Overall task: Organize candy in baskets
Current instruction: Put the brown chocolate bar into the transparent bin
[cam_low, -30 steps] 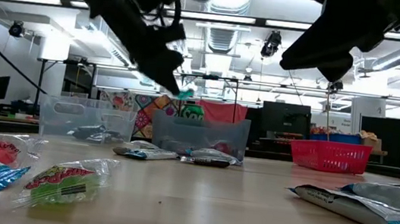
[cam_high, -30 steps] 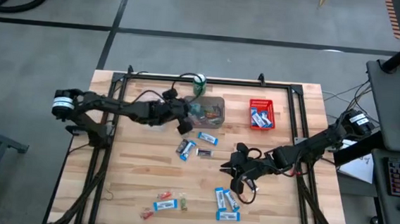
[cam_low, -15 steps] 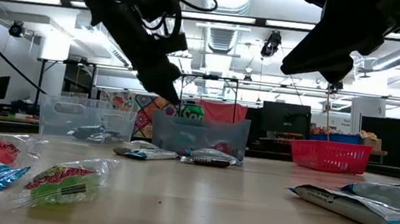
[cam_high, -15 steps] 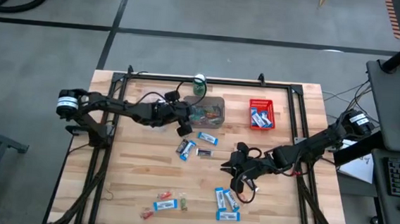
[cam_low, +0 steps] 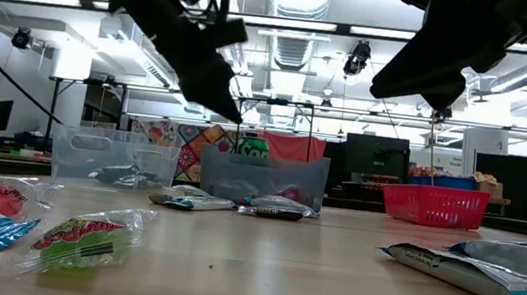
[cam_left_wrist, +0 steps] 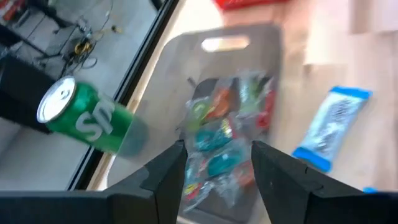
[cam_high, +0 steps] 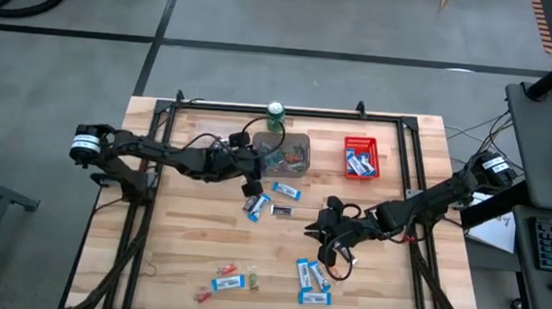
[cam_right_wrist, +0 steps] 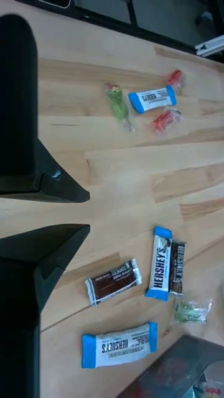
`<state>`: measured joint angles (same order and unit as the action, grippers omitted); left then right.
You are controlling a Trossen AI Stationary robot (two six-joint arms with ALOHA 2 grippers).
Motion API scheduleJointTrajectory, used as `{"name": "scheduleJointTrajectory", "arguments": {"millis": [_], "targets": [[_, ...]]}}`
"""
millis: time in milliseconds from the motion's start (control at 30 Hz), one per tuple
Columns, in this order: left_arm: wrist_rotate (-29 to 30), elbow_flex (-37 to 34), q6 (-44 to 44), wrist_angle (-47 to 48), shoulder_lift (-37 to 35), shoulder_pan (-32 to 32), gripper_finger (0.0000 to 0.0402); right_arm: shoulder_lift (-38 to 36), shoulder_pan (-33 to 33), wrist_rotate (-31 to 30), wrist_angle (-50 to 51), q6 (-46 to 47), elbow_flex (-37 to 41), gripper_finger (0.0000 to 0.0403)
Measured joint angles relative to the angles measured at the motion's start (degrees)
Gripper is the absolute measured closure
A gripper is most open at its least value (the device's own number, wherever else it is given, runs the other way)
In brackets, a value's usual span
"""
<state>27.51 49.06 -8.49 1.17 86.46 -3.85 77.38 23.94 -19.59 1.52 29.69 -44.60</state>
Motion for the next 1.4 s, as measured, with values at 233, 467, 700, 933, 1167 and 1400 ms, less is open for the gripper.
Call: {"name": "scheduleJointTrajectory", "arguments": {"millis": [233, 467, 700, 933, 1167, 1400], "targets": [[-0.02, 0.01, 0.00, 0.20, -3.64, 6.80, 0.0233, 0.00, -0.06, 4.58, 2.39, 10.06, 0.00, 0.0344], [-0.06, 0.02, 0.13, 0.00, -4.73, 13.19, 0.0233, 1.67, 1.70, 15.13, 24.02, 11.40, -1.48, 0.0344], [0.02, 0.02, 0.27, -0.33, -4.42, 14.70, 0.0233, 2.27, 2.90, 15.15, 44.42, 7.55, -6.66, 0.0344], [0.37, 0.02, 1.05, -2.02, -4.40, 14.70, 0.0233, 4.97, 3.93, 15.25, 44.87, -1.99, -6.88, 0.0344], [0.44, 0.02, 1.05, -2.24, -4.36, 14.70, 0.0233, 11.44, 3.93, 13.89, 44.57, -7.05, -8.85, 0.0344], [0.46, 0.02, 1.05, -2.75, -4.27, 14.68, 0.0233, 16.10, 3.81, 10.55, 44.69, -7.93, -12.46, 0.0344]]}}
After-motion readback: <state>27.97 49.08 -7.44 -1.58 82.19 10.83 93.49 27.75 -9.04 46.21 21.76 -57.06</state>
